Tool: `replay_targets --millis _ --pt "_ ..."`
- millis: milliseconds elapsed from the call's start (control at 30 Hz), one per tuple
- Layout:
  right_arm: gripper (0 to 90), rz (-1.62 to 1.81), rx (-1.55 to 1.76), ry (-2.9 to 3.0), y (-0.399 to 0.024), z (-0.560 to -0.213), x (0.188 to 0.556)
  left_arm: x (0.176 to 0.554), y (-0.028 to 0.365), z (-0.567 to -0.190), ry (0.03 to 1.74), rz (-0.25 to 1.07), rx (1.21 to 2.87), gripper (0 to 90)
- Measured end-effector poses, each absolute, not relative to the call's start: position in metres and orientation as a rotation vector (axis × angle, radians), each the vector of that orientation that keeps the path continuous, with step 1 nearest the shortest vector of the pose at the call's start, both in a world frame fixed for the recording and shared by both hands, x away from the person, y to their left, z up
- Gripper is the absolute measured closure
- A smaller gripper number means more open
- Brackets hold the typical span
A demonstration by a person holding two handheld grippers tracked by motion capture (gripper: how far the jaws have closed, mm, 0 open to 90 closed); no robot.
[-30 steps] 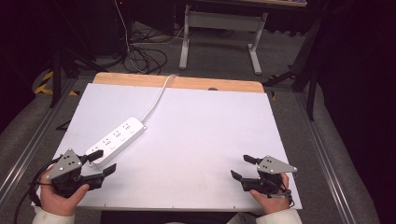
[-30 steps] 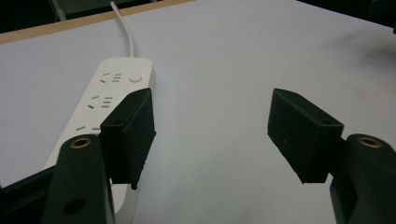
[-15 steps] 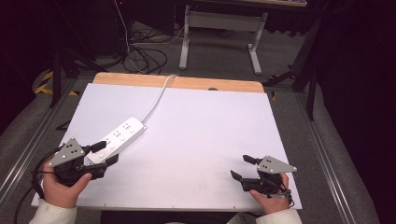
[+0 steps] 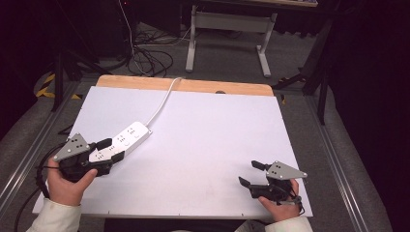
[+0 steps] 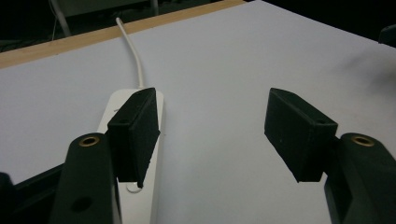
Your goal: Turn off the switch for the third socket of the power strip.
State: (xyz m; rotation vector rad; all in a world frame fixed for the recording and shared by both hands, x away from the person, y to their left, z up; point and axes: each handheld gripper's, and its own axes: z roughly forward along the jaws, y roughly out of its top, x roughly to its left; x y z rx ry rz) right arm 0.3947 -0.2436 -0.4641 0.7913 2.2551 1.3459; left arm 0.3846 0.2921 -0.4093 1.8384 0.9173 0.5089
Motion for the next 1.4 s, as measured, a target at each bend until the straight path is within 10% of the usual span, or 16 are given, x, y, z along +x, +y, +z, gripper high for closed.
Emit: replay_targets --millis 1100,1400 --pt "26.5 1.36 0.782 2.261 -0.244 -0.463 0.394 0.424 0.293 -0.412 0.991 0.515 1.864 37.2" --pt "26.5 1.372 0.783 2.261 -0.244 -0.463 0.394 0.429 0.294 -0.417 1.034 0.609 1.905 58.2"
